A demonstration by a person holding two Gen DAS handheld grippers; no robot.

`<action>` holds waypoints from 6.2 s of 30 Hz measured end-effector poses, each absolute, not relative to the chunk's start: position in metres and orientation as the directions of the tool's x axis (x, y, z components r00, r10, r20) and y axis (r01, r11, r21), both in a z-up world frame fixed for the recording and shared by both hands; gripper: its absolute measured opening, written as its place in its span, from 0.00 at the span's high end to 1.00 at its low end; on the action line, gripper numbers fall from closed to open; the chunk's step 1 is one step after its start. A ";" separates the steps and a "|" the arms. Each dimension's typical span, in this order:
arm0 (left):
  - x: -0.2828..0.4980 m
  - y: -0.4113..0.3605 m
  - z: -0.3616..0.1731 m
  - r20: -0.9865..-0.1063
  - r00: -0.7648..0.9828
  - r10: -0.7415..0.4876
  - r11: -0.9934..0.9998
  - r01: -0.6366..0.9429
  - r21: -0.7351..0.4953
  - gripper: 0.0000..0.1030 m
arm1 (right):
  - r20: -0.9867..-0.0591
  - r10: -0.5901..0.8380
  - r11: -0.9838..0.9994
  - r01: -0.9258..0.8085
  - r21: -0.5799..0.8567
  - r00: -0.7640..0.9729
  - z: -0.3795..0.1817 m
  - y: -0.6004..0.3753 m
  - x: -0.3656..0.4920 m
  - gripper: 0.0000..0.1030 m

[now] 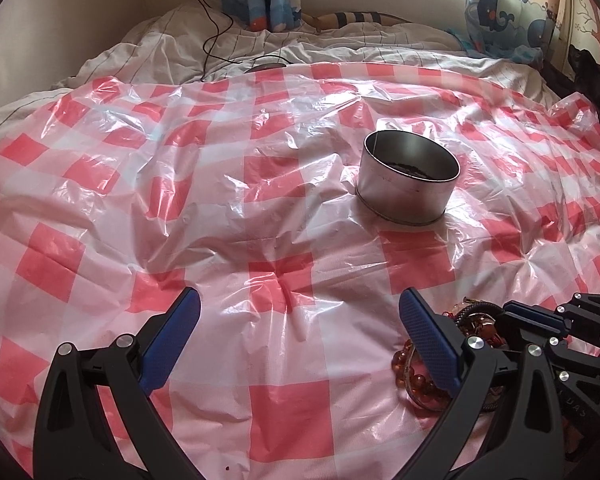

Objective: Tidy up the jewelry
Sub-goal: 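Grasp the black braided bracelet from the pile with the right tool and lift, then carry the black bracelet toward the tin with the right tool while the left tool grasps a red cord pendant, then lower both held items into the silver tin and open both tools, then grasp the green-bead bracelet from the pile with the right tool and lift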

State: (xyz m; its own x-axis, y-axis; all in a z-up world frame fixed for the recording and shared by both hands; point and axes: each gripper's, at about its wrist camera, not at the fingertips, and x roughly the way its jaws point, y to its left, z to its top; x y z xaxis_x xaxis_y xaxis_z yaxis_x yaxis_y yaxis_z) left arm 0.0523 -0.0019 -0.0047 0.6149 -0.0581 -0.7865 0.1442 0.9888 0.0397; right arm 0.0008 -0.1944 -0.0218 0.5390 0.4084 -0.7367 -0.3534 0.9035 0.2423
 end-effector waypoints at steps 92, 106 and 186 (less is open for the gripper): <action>0.056 -0.036 0.057 -0.577 0.593 -0.562 0.809 0.540 -0.233 0.96 | -0.644 0.271 0.954 -0.111 0.277 0.716 0.021 -0.268 0.042 0.91; 0.153 -0.050 0.053 -0.558 0.587 -0.587 0.806 0.491 -0.331 0.96 | -0.676 0.161 0.985 -0.165 0.059 0.719 0.017 -0.232 0.123 0.91; 0.074 -0.018 -0.010 -0.760 0.412 -0.502 0.846 0.417 -0.332 0.08 | -0.610 0.532 0.824 -0.193 0.533 0.588 -0.007 -0.270 0.016 0.96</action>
State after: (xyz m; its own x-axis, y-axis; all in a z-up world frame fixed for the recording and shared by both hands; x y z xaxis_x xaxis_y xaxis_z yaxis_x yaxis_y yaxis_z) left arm 0.0736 -0.0184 -0.0101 0.4122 -0.5020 -0.7603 0.4175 0.8458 -0.3321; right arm 0.0164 -0.2699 -0.0071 0.5876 0.5316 -0.6099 -0.1925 0.8241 0.5328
